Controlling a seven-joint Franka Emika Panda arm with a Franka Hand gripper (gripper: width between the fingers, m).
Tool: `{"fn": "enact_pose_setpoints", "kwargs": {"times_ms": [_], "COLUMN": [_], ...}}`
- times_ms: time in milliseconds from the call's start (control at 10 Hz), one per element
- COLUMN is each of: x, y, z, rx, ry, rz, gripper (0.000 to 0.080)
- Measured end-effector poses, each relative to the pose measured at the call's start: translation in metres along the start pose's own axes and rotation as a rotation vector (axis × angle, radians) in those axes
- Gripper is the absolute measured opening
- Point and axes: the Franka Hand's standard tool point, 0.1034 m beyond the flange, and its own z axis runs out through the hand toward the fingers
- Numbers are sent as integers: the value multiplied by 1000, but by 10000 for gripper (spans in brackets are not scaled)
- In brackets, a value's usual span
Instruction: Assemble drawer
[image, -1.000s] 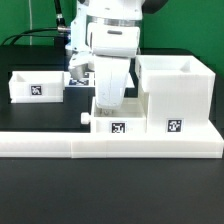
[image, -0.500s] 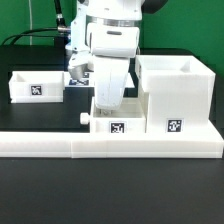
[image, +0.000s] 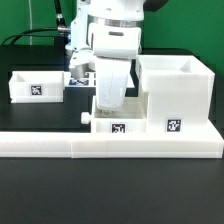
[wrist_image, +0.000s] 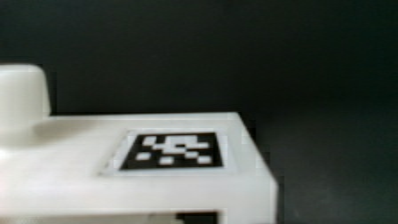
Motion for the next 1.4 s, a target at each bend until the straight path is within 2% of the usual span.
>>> {"fn": "enact_pose_setpoints", "kwargs": {"times_ms": [100, 700, 1000, 1200, 1300, 1400], "x": [2, 11, 9, 8, 8, 8], "y": [0, 3, 4, 4, 4, 7], "z": [-1, -2, -1, 0, -1, -6], "rx": [11, 5, 20, 21, 20, 12], "ry": [-3, -2, -9, -9, -9, -8], "rz": [-3, 17, 10, 13, 16, 22], "gripper": [44, 44, 44, 60, 264, 264]}}
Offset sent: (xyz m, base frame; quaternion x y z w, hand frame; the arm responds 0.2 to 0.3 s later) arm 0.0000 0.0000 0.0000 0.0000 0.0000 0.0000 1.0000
